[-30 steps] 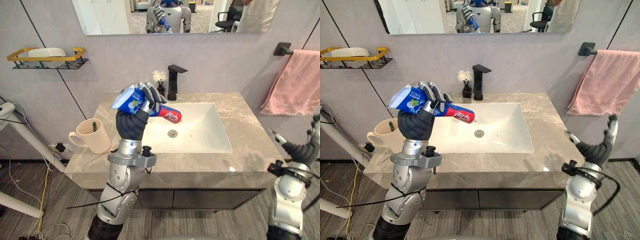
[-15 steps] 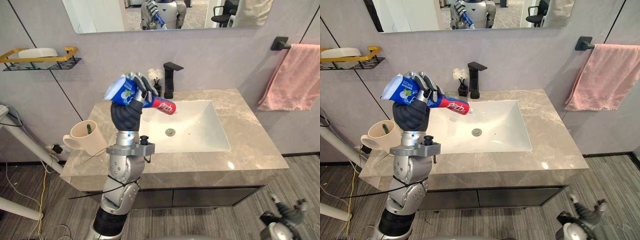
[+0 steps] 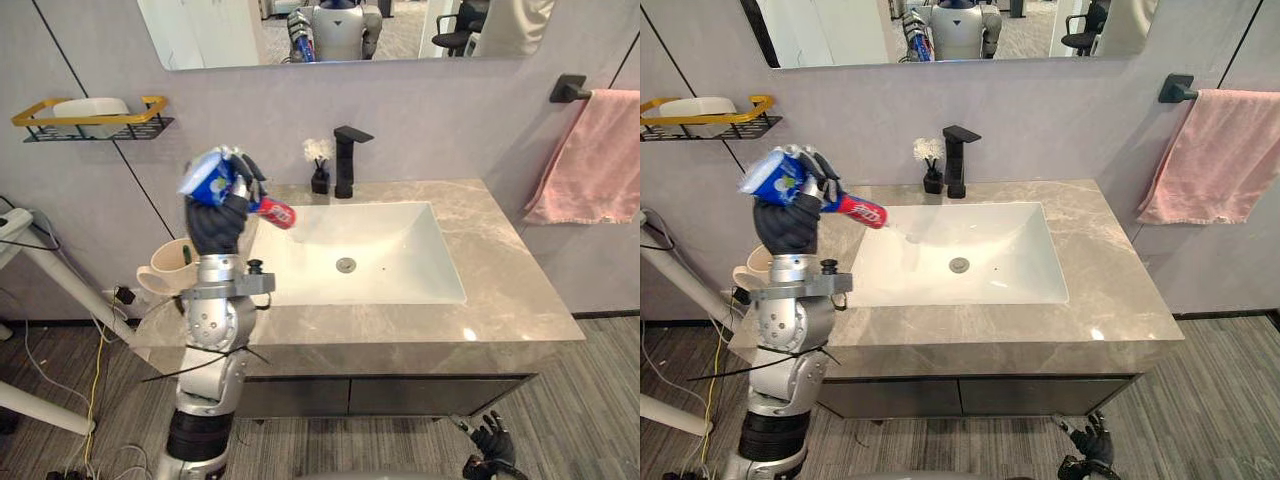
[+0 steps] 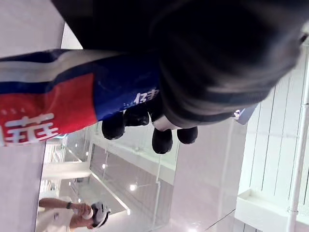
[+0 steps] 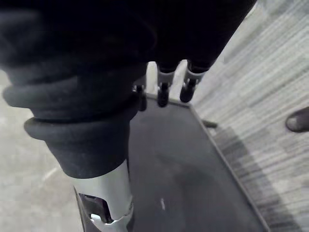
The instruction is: Organize washtable
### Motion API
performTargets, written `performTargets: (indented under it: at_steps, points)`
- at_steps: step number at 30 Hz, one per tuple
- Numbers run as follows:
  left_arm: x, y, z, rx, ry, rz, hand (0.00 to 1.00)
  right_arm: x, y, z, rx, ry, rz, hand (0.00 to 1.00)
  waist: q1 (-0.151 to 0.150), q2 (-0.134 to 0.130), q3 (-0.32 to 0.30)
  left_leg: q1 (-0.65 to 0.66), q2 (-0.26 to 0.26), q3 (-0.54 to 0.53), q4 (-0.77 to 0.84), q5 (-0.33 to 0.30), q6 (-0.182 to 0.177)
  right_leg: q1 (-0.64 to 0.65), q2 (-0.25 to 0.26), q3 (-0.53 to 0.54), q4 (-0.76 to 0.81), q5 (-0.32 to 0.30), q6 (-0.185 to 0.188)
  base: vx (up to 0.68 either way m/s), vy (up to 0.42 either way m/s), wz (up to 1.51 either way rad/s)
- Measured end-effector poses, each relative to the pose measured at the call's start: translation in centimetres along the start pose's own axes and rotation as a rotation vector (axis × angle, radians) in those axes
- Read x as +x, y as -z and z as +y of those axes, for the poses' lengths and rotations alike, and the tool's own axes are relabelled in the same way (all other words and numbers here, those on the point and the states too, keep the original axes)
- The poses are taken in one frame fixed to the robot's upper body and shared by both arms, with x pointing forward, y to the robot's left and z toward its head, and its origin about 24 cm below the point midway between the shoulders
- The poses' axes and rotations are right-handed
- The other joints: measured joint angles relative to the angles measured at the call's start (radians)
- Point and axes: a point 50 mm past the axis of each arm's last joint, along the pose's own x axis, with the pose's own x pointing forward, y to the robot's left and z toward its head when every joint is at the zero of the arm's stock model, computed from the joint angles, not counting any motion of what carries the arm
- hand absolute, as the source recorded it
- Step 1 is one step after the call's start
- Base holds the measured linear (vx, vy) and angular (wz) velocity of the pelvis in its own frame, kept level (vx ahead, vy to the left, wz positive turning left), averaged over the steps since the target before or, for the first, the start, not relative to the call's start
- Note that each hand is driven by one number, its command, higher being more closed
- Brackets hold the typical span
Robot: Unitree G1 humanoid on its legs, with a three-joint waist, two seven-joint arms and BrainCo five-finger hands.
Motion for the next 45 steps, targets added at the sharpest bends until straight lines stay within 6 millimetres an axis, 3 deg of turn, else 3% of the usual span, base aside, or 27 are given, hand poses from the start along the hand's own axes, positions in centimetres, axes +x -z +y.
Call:
performTargets:
  at_steps: [6,16,32,44,45]
  points:
    - [1.6,-1.6,4.8,0.194,-0.143,-0.081,1.0,-0.2,1.8,-0.3,-0.014,-0.014,0.076,0.0,0.022,-0.002,-0.001,-0.002,-0.001,-0.014,0.001,0.0,0.0,0.005,0.0,-0.005,-0.005,-0.001,-0.001,0.0,-0.002,0.02]
    - [2.0,-0.8,9.2,0.284,-0.258,-0.01,1.0,-0.2,3.0,0.0,-0.063,-0.063,0.138,0.0,0.031,-0.021,-0.009,-0.018,-0.002,-0.031,0.003,0.0,0.0,0.014,0.001,-0.025,-0.018,-0.001,-0.001,-0.01,-0.006,0.07]
    - [1.2,1.8,10.9,0.23,-0.319,0.129,1.0,-0.2,3.2,0.3,-0.091,-0.101,0.15,0.0,0.04,-0.045,-0.01,-0.022,-0.001,-0.023,0.003,0.0,-0.001,-0.001,0.002,-0.011,-0.016,-0.002,-0.003,-0.01,-0.004,-0.02]
    - [0.4,4.3,11.6,0.25,-0.31,0.265,1.0,-0.2,3.2,0.3,-0.093,-0.103,0.151,0.0,0.037,-0.047,-0.009,-0.019,-0.001,-0.011,0.003,-0.001,-0.001,-0.004,0.002,-0.008,-0.019,-0.002,-0.003,-0.01,-0.004,-0.01]
    - [0.2,4.7,11.9,0.258,-0.314,0.293,0.0,-0.2,3.2,0.4,-0.095,-0.105,0.15,0.0,0.035,-0.047,-0.009,-0.018,-0.001,-0.01,0.003,-0.001,-0.001,-0.003,0.002,-0.008,-0.02,-0.003,-0.005,-0.05,-0.012,-0.01]
